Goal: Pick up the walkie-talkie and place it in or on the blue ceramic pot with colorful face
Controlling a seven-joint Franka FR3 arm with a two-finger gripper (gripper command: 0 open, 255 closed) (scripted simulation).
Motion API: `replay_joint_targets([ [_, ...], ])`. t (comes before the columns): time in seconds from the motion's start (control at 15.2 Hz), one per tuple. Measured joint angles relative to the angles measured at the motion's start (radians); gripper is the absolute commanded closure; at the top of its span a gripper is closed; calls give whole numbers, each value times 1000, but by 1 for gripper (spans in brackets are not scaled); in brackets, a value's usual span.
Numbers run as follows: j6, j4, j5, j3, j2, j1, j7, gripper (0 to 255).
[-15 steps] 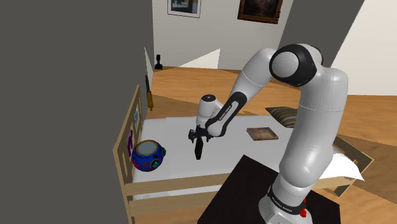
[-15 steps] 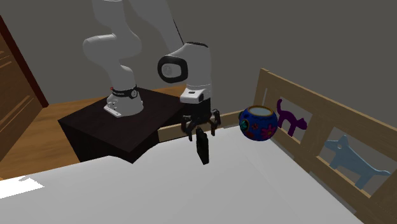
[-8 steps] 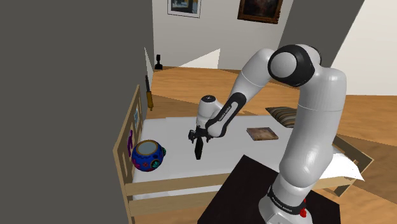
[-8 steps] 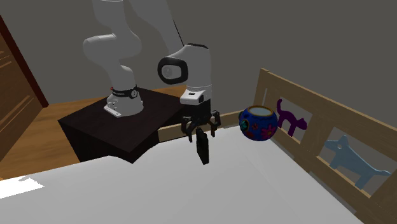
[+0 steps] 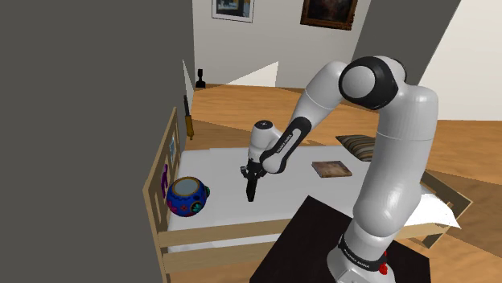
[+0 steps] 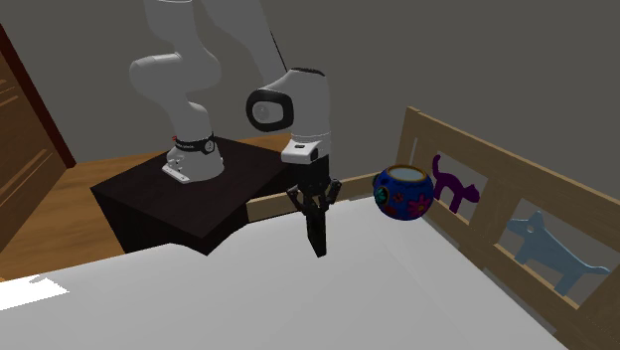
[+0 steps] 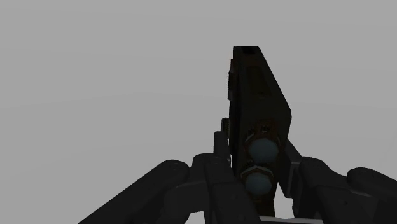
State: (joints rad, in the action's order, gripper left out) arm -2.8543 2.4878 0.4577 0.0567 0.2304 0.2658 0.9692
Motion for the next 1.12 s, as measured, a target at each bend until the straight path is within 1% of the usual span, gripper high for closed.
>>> replay_joint_targets([
  [0.13, 0, 0, 0, 0, 0, 0, 0, 255],
  [0.26, 14, 4, -17, 10, -18, 6, -15, 255],
  [0.66, 83, 10, -94, 44, -97, 27, -83, 255],
  [1.12, 169, 11, -173, 66, -188, 33, -149, 255],
])
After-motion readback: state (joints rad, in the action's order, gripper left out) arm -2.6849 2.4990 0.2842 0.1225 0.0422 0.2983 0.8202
